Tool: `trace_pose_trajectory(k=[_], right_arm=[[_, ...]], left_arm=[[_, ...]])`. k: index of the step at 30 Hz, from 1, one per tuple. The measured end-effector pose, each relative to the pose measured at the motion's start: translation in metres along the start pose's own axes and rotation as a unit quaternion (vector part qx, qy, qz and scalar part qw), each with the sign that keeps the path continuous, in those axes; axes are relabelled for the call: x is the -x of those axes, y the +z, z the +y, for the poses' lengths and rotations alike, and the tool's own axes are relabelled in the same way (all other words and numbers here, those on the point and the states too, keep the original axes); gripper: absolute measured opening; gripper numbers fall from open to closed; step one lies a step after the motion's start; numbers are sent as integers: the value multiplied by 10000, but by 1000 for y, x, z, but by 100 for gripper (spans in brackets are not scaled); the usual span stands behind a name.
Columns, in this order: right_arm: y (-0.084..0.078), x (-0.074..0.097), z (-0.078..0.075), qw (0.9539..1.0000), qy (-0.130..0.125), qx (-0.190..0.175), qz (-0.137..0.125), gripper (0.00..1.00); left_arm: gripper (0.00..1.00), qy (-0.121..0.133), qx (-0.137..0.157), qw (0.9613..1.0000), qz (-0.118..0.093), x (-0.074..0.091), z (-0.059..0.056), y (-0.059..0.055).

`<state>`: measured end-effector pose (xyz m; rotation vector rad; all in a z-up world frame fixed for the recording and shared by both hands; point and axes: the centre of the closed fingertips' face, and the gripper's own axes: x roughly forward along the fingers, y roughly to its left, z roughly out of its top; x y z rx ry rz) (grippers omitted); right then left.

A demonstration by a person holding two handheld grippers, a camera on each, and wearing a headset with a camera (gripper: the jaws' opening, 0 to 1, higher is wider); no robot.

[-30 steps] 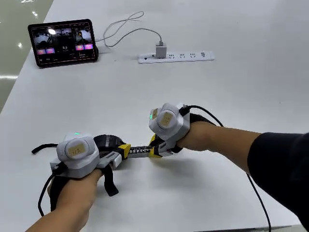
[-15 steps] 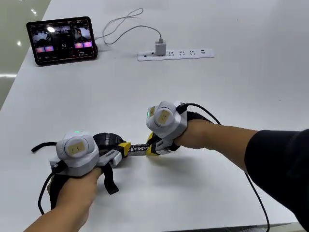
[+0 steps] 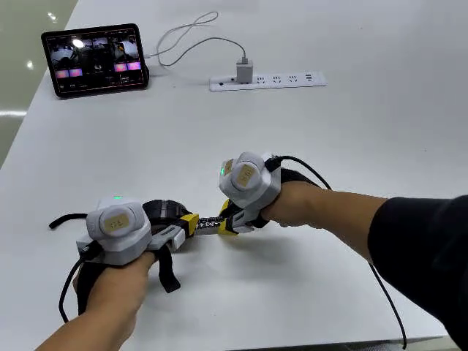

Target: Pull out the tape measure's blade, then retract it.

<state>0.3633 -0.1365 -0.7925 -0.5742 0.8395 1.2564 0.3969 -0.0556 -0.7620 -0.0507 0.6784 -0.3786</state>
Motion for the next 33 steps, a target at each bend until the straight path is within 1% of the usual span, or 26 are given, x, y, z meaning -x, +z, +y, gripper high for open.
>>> trace_pose_trajectory(k=[1,5,11,12,13,15,19,23,25,26,28,33], right_arm=[[1,0,0,10000,10,82,-33,10],[2,-2,0,9999,-6,84,-132,10],[4,-3,1,9999,-26,74,-145,10],[4,-3,0,9999,-22,45,-138,10],[4,-4,2,9998,10,-130,-132,10],[5,-4,0,9999,-1,-3,-144,10],[6,-5,1,9998,21,-59,-174,10],[8,-6,1,9998,31,8,-183,10],[8,-6,0,9997,59,-177,-135,10],[8,-6,-1,9997,55,-192,-134,10],[9,-7,0,9999,38,-93,-141,10],[10,-7,1,9998,58,-61,-183,10]], left_arm=[[60,-1,-5,10000,1,0,0,0],[60,0,2,10000,2,0,0,0],[60,-1,0,10000,0,0,0,0],[60,0,-5,10000,0,0,0,0],[60,0,2,10000,2,0,0,0],[60,-3,0,10000,2,0,0,0],[60,-2,6,10000,2,0,0,0],[60,-6,9,10000,4,0,1,0],[60,-8,12,10000,7,0,1,0],[60,-9,12,10000,7,0,1,0],[60,-9,17,10000,6,0,1,0],[60,-20,19,10000,8,0,1,0]])
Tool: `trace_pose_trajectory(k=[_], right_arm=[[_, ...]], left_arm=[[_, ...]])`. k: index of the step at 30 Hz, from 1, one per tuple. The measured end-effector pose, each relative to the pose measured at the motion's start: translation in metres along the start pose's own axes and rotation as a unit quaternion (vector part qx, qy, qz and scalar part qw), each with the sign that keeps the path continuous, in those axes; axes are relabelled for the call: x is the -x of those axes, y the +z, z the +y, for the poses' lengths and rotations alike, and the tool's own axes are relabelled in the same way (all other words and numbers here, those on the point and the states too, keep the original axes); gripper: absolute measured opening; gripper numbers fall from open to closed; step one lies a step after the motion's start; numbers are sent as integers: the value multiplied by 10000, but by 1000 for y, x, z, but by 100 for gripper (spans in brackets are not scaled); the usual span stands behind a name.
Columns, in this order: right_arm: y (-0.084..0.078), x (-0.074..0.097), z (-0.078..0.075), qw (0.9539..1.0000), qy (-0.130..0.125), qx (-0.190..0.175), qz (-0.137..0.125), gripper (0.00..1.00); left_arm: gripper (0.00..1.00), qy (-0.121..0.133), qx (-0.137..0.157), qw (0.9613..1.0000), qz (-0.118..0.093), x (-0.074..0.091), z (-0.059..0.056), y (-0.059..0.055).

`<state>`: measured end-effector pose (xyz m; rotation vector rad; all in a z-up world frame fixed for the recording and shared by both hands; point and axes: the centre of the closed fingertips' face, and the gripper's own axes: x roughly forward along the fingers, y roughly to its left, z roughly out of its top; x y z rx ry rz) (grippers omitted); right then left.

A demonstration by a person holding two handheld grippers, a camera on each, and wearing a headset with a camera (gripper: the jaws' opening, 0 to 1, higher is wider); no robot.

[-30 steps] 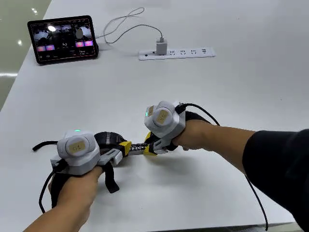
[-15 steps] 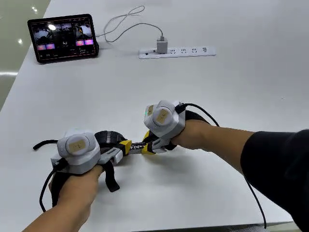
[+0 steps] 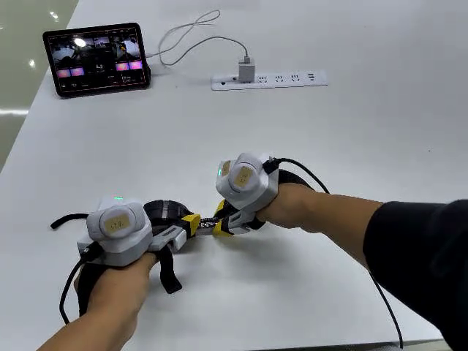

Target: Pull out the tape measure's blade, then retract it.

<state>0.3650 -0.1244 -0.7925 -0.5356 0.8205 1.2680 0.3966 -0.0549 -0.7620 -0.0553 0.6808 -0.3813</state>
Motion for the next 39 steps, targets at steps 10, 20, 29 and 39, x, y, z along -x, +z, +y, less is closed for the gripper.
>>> trace_pose_trajectory(k=[10,20,29,39], right_arm=[[3,-2,1,10000,8,25,-9,9],[7,-6,3,10000,14,-3,-32,9],[9,-9,3,10000,20,18,-32,9],[14,-12,3,10000,38,20,-79,9]], left_arm=[[60,-13,4,10000,5,0,0,0],[60,-58,76,9999,32,0,0,0],[60,-40,73,10000,-2,-1,1,0],[60,-38,103,9999,5,0,0,1]])
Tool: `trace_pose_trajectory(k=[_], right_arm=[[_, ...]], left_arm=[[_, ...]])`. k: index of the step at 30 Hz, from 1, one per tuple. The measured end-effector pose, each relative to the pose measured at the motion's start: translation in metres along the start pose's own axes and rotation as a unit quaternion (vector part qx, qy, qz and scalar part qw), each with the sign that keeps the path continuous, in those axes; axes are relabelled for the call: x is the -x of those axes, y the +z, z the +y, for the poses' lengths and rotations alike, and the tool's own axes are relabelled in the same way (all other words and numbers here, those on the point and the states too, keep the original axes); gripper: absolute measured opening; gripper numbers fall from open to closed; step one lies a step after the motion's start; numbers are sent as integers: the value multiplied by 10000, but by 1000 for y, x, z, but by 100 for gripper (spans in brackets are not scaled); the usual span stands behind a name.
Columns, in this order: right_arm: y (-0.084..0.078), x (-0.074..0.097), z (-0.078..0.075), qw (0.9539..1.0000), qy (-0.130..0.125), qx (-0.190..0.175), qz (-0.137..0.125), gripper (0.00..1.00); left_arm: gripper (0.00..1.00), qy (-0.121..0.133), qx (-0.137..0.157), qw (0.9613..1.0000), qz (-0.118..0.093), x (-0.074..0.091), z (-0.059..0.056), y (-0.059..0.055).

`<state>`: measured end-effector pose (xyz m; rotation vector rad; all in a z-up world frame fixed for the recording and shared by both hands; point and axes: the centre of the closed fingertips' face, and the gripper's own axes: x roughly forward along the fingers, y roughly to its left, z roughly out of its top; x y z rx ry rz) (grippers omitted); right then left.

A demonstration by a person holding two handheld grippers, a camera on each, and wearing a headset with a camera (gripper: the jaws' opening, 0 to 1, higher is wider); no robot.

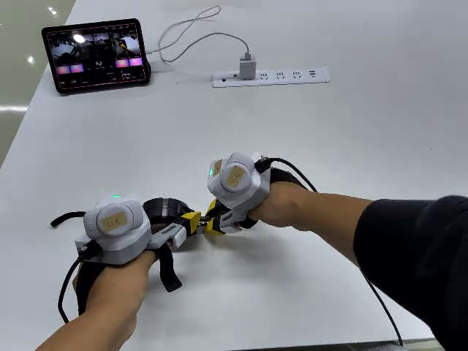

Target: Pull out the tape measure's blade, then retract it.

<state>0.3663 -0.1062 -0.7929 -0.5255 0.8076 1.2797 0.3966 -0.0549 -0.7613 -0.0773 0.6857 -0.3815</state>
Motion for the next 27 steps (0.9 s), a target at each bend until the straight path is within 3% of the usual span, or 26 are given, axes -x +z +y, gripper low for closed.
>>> trace_pose_trajectory(k=[27], right_arm=[[9,-6,2,9999,23,45,-87,10]], left_arm=[[60,1,7,10000,-21,1,0,0]])
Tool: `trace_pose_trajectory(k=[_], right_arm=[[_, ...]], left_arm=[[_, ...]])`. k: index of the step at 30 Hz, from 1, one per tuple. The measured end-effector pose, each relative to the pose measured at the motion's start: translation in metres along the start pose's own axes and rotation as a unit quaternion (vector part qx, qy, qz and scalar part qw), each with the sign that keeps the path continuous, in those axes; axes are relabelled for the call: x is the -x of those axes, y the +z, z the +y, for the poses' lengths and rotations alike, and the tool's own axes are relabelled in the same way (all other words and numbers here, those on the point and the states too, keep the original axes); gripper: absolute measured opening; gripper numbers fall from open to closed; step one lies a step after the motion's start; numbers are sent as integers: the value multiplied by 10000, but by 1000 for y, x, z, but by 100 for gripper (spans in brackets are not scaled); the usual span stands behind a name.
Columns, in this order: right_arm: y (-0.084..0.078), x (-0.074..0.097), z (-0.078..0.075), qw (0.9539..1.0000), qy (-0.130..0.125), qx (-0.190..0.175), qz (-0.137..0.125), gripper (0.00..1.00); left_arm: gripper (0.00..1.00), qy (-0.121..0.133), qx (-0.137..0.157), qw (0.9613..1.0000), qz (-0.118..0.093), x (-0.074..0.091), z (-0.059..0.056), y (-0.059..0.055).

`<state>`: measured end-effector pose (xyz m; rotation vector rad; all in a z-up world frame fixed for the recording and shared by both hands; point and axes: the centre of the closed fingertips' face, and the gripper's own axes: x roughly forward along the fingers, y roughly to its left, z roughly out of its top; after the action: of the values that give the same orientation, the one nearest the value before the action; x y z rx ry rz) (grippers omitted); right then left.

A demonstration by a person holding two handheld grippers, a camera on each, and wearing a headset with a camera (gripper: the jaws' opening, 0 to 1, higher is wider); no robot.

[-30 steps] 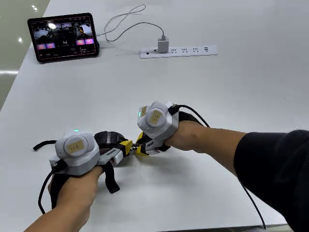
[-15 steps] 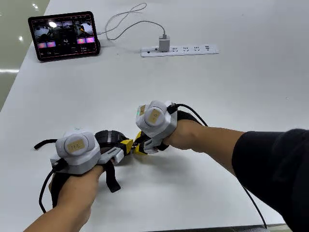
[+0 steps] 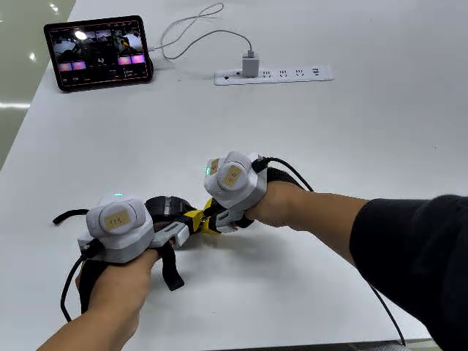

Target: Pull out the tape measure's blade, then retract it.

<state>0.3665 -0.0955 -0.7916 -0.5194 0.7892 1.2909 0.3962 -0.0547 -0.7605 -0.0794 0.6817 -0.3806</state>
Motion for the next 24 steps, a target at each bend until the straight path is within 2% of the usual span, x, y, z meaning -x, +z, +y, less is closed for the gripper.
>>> trace_pose_trajectory(k=[12,16,24], right_arm=[[0,0,0,9999,-29,-102,-36,11],[0,0,2,9999,-92,-67,8,12],[-2,5,1,9999,-152,-15,69,12]], left_arm=[[62,19,-41,10000,-58,-2,1,1],[63,29,-64,10000,68,-3,1,1],[63,23,104,9999,45,0,1,2]])
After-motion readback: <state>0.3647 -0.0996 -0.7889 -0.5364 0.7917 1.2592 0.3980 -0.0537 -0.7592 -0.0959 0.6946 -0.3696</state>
